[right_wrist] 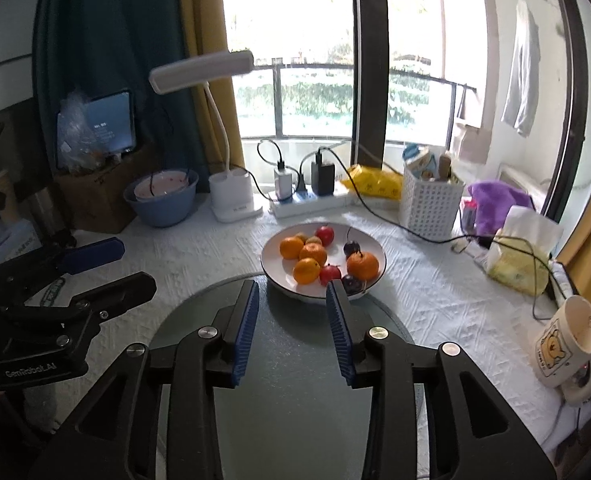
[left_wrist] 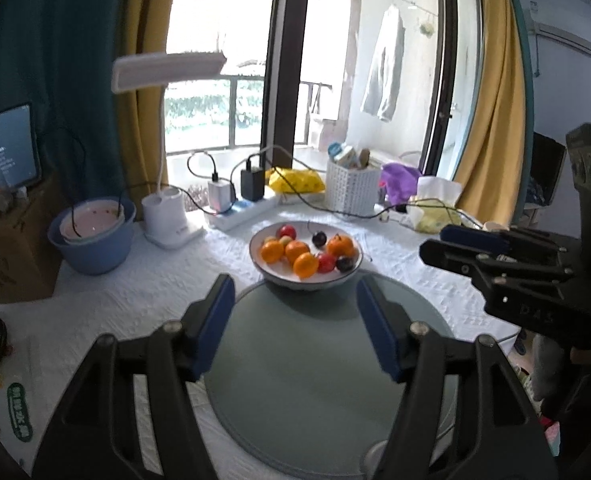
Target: Organize fruits
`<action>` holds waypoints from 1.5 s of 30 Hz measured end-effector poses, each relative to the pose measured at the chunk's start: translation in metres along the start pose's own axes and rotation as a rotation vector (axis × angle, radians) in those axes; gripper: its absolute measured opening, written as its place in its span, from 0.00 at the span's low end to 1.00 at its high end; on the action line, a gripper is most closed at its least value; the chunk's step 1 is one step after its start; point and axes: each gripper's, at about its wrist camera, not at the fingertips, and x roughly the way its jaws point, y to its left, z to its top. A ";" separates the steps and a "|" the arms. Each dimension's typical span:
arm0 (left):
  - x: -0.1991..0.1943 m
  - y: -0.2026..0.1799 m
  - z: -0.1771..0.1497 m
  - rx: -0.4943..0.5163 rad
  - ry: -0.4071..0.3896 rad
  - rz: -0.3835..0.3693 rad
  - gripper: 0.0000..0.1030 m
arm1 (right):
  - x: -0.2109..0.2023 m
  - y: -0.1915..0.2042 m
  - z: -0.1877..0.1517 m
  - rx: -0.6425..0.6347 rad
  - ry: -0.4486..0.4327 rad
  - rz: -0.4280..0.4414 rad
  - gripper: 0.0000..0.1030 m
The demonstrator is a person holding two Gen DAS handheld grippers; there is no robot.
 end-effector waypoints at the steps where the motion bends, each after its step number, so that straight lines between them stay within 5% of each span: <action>1: -0.005 -0.001 0.001 0.002 -0.010 -0.002 0.63 | -0.005 0.001 0.001 -0.002 -0.009 -0.001 0.36; 6: -0.029 -0.007 0.007 0.014 -0.074 0.016 0.65 | -0.029 0.005 0.006 -0.014 -0.053 -0.008 0.37; 9: -0.040 -0.008 0.011 0.019 -0.100 0.018 0.95 | -0.043 0.008 0.010 -0.022 -0.085 -0.015 0.43; 17: -0.071 -0.012 0.012 0.033 -0.171 0.103 0.95 | -0.071 0.010 0.010 0.001 -0.146 -0.032 0.69; 27: -0.097 -0.012 0.001 0.029 -0.230 0.149 0.95 | -0.094 0.002 -0.009 0.023 -0.164 -0.090 0.69; 45: -0.092 -0.010 -0.004 0.016 -0.203 0.161 0.95 | -0.074 -0.013 -0.017 0.048 -0.117 -0.105 0.69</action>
